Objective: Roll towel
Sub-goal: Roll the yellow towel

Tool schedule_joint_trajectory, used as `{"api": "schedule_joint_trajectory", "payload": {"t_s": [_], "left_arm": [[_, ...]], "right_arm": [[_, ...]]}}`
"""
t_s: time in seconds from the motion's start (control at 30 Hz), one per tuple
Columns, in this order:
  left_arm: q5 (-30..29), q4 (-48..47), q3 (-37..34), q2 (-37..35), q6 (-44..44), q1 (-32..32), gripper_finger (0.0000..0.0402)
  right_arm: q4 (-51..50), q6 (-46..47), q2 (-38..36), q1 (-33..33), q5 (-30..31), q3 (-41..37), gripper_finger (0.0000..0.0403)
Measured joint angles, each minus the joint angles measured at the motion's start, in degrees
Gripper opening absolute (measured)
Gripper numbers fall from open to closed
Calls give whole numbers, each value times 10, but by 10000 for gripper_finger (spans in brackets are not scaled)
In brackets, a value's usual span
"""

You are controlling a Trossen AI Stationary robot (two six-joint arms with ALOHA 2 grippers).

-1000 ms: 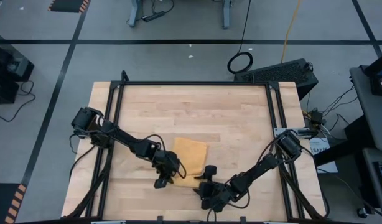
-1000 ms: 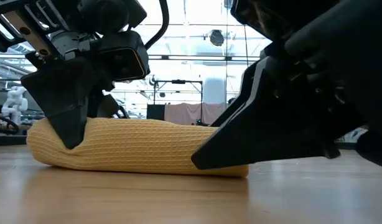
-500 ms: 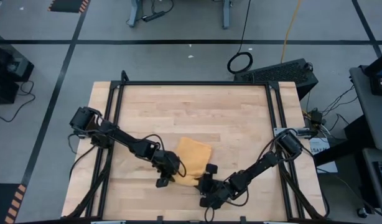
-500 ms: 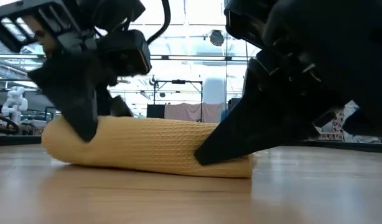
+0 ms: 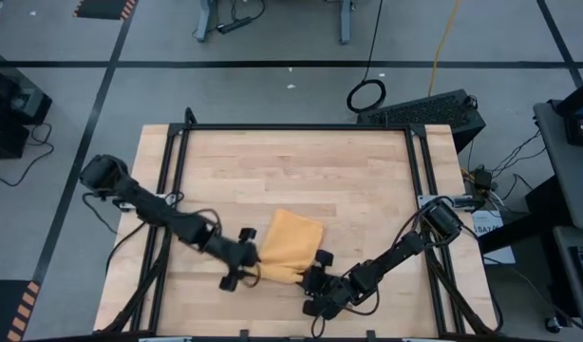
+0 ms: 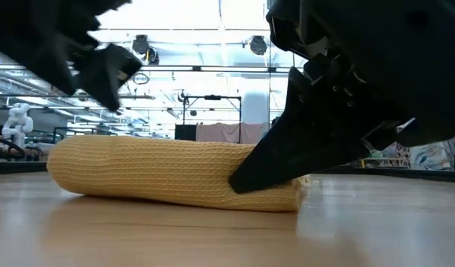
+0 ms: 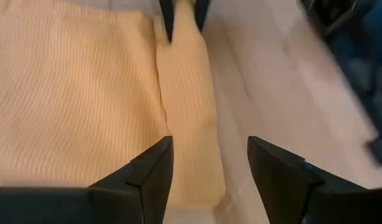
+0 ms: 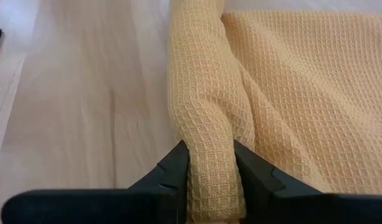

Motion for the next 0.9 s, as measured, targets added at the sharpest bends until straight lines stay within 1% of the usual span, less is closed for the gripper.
{"api": "schedule_joint_trajectory", "payload": {"t_s": [0.17, 0.23, 0.37, 0.6, 0.7, 0.83, 0.9], "left_arm": [[-146, -1, -19, 18, 31, -75, 208], [-174, 36, -24, 28, 40, -94, 209], [-184, 96, -31, 56, 78, -114, 209], [-217, 103, -31, 114, 124, -103, 215], [-227, 105, -30, 125, 135, -102, 233], [-230, 111, -30, 123, 135, -106, 274], [-254, 114, -30, 117, 135, -113, 294]], "right_arm": [[0, 31, 0, -3, 0, 0, 83], [1, 37, 0, -3, 0, 0, 82], [3, 37, 0, -3, -1, -1, 82], [4, 51, 0, -4, -5, -1, 82], [4, 51, 0, -4, -5, -1, 82], [4, 51, 0, -4, -5, -1, 82], [3, 51, 0, -4, -5, -1, 82]]}}
